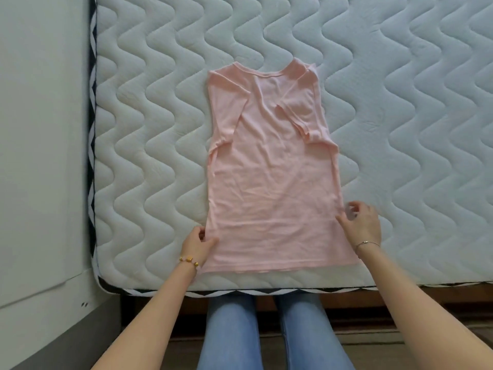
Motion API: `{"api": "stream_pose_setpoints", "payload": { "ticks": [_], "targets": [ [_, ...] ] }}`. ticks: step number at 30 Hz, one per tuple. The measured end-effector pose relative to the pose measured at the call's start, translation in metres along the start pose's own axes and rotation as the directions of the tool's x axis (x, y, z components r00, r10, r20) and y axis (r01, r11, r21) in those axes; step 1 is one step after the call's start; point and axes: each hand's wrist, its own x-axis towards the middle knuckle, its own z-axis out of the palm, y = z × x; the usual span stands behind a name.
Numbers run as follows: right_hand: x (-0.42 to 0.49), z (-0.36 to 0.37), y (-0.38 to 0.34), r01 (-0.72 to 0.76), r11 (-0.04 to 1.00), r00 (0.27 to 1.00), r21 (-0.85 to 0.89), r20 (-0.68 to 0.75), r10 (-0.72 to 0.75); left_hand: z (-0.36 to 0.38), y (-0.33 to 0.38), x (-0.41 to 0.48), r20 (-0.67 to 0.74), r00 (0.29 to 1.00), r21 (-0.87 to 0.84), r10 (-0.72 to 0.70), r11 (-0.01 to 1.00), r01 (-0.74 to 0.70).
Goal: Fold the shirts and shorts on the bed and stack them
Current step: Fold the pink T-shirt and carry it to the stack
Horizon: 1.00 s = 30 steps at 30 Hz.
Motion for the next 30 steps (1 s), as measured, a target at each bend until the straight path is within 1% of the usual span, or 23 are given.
{"api": "stream_pose_setpoints", "payload": {
  "ticks": [3, 6, 9, 12, 15, 17, 21, 24, 27, 30],
  "targets": [
    [-0.016, -0.003, 0.022, -0.136, 0.988, 0.984, 0.076, 0.128, 0.126, 0.003, -0.016, -0.011, 0.043, 0.999, 0.011, -0.032, 0.999, 0.031],
    [-0.024, -0.004, 0.039, -0.175, 0.982, 0.954, 0.072, 0.258, 0.151, 0.002, -0.031, -0.022, 0.053, 0.998, 0.012, -0.042, 0.999, 0.041],
    [-0.028, -0.008, 0.043, -0.169, 0.98, 0.942, 0.107, 0.308, 0.129, -0.004, -0.035, -0.03, 0.055, 0.998, -0.073, -0.043, 0.996, 0.047],
    [-0.029, -0.019, 0.036, -0.111, 0.972, 0.944, 0.207, 0.329, 0.037, -0.01, -0.027, -0.038, 0.032, 0.999, -0.145, -0.022, 0.989, 0.026],
    [-0.027, -0.033, 0.018, -0.075, 0.937, 0.945, 0.341, 0.325, -0.043, -0.016, -0.004, -0.046, 0.051, 0.998, -0.348, -0.02, 0.937, 0.037],
    [-0.023, -0.043, 0.002, -0.103, 0.889, 0.947, 0.446, 0.317, -0.05, -0.023, 0.017, -0.048, 0.059, 0.998, -0.445, 0.008, 0.896, 0.019],
    [-0.006, -0.063, -0.036, -0.211, 0.71, 0.928, 0.672, 0.365, -0.07, -0.045, 0.061, -0.033, 0.048, 0.997, -0.565, 0.06, 0.825, -0.023],
    [0.02, -0.071, -0.066, -0.248, 0.614, 0.925, 0.749, 0.372, -0.08, -0.061, 0.096, -0.011, 0.061, 0.995, -0.65, 0.078, 0.759, -0.02],
    [0.053, -0.074, -0.096, -0.254, 0.518, 0.935, 0.817, 0.345, -0.086, -0.074, 0.125, 0.015, 0.093, 0.992, -0.754, 0.086, 0.657, 0.013],
    [0.089, -0.073, -0.124, -0.264, 0.483, 0.94, 0.835, 0.336, -0.066, -0.083, 0.151, 0.048, 0.107, 0.992, -0.833, 0.06, 0.551, 0.056]
  ]
}}
